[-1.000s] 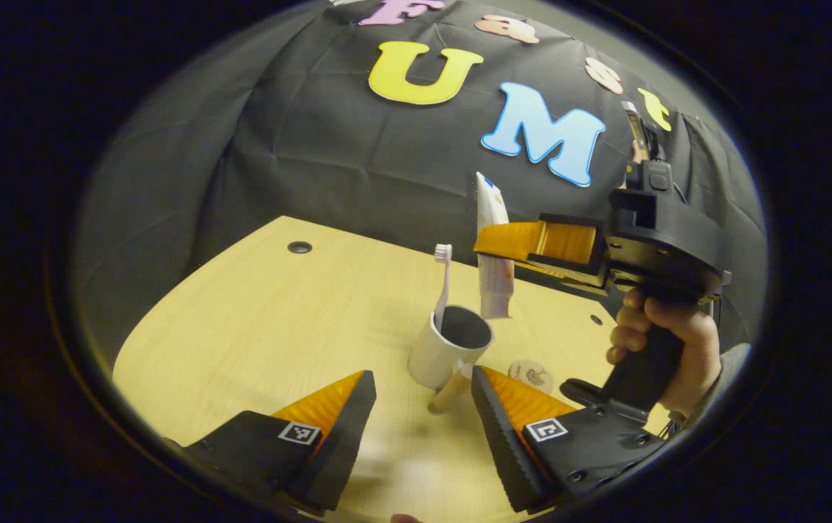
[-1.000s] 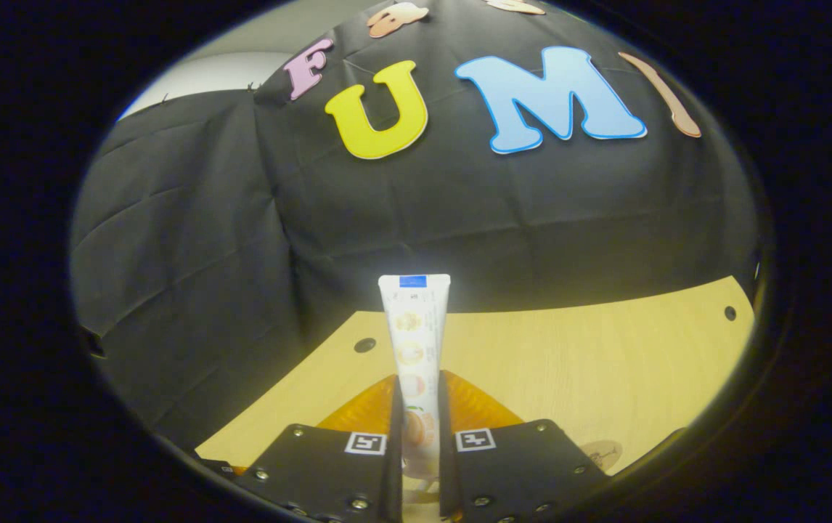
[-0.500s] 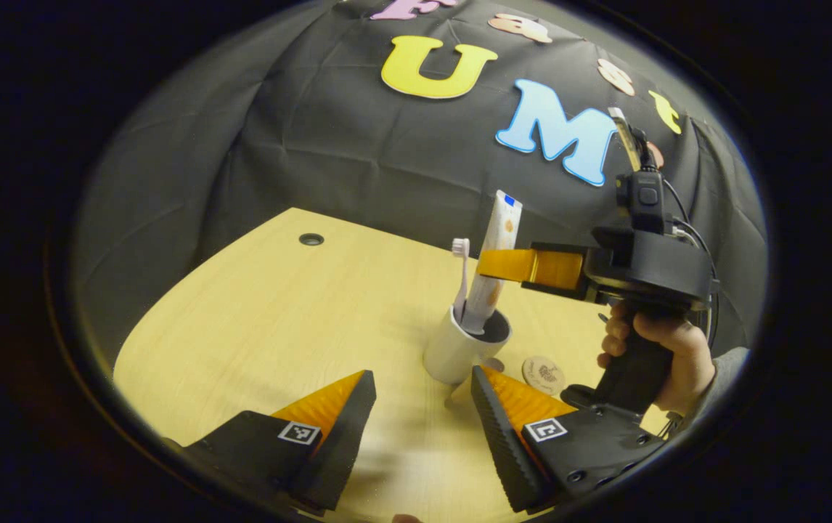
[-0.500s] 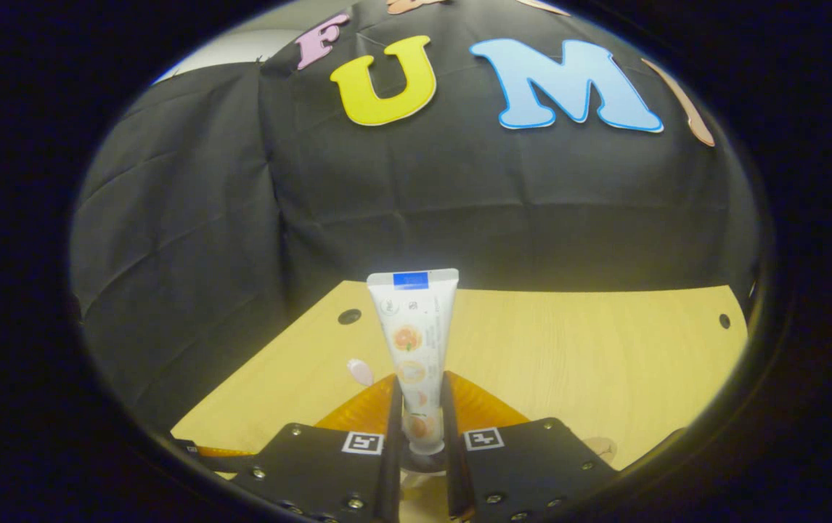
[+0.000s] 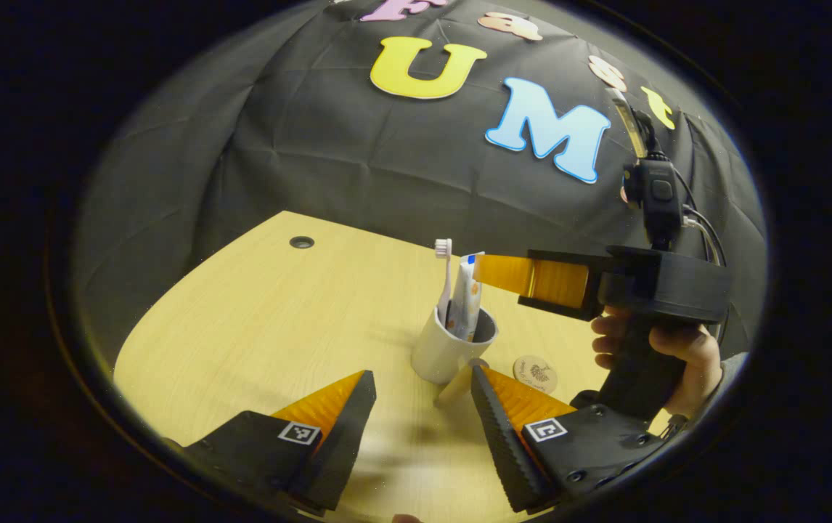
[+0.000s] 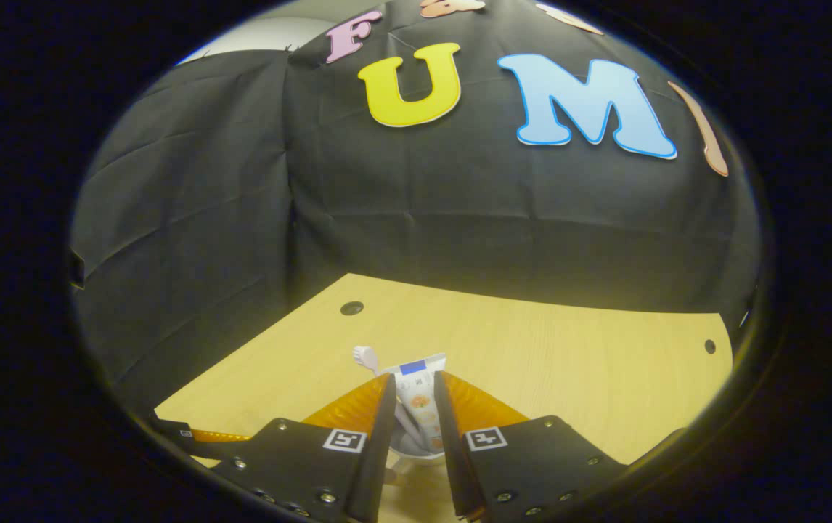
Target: Put the toothbrush and toothpaste on the desktop into the cup, then pick up the cup and place it on the coaster on the desktop.
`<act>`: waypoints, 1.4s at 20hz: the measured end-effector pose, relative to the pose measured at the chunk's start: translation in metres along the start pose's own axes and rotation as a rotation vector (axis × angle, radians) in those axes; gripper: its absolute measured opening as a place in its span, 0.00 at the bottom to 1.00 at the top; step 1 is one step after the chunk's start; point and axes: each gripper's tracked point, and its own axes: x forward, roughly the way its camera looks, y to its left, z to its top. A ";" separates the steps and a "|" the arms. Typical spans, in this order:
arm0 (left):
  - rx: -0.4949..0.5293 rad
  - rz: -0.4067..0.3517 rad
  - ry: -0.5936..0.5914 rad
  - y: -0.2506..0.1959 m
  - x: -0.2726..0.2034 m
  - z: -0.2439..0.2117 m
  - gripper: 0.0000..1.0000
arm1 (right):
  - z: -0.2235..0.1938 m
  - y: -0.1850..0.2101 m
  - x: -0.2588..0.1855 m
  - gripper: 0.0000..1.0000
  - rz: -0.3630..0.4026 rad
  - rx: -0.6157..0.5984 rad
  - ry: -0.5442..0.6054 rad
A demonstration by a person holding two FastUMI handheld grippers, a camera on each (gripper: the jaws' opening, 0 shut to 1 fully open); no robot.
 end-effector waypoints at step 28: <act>0.177 -0.009 0.302 -0.056 0.090 -0.024 0.80 | -0.072 -0.151 -0.189 0.98 -0.276 0.209 0.015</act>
